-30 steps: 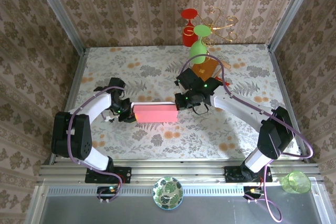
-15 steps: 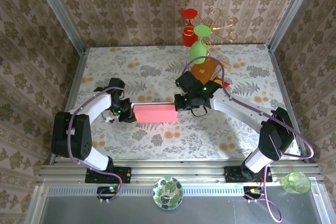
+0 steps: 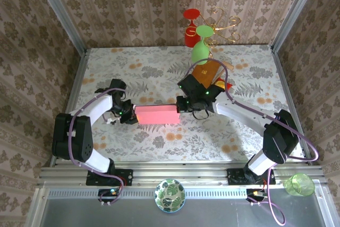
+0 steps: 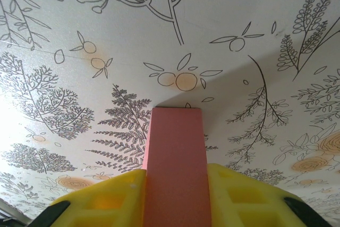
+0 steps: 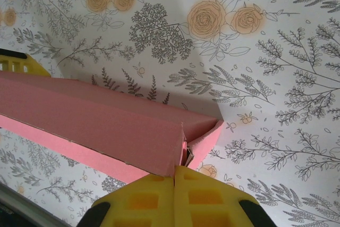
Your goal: Fold the paper box
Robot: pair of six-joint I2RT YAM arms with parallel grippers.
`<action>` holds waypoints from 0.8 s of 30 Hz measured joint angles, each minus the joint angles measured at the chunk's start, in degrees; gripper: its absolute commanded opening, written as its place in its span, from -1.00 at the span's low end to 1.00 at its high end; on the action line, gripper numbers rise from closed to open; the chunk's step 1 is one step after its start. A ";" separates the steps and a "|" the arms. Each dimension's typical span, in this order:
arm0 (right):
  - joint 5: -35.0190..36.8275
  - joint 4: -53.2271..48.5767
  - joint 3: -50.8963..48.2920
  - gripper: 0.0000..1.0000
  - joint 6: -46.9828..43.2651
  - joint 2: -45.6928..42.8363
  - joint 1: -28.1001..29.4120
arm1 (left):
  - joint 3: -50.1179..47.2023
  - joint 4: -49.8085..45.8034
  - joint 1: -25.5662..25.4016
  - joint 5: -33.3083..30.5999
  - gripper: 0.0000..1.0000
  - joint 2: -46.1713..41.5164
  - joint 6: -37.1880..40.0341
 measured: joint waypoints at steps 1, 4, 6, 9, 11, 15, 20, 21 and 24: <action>0.50 0.39 -0.35 -1.00 -0.04 -0.17 0.22 | 0.00 0.02 0.00 0.04 -1.00 0.00 0.02; 1.99 1.36 -1.18 -1.00 -0.26 -0.66 0.70 | 0.00 0.24 0.00 0.04 -0.96 0.00 0.04; 3.02 1.55 -1.29 -1.00 -0.31 -0.74 0.92 | 0.00 0.63 0.00 0.02 -0.67 0.00 0.07; 4.00 1.53 -1.29 -1.00 -0.48 -0.74 0.94 | -0.68 2.16 0.00 0.04 -0.47 -0.46 0.17; 4.39 1.55 -1.29 -1.00 -0.66 -0.63 0.94 | -2.21 3.91 0.00 0.00 -0.26 -1.88 0.15; 5.18 2.10 -1.27 -1.00 -1.11 -0.28 1.09 | -6.10 8.15 0.07 -1.64 -0.01 -5.11 -0.28; 6.29 2.38 -0.81 -1.00 -1.29 0.28 1.18 | -9.77 12.09 0.44 -3.93 0.17 -10.29 0.42; 6.32 2.36 -0.68 -1.00 -1.31 0.39 1.18 | -10.12 12.55 0.48 -4.35 0.19 -11.52 0.87; 6.36 2.36 -0.50 -1.00 -1.31 0.55 1.20 | -10.43 13.09 1.07 -5.29 0.20 -14.86 3.61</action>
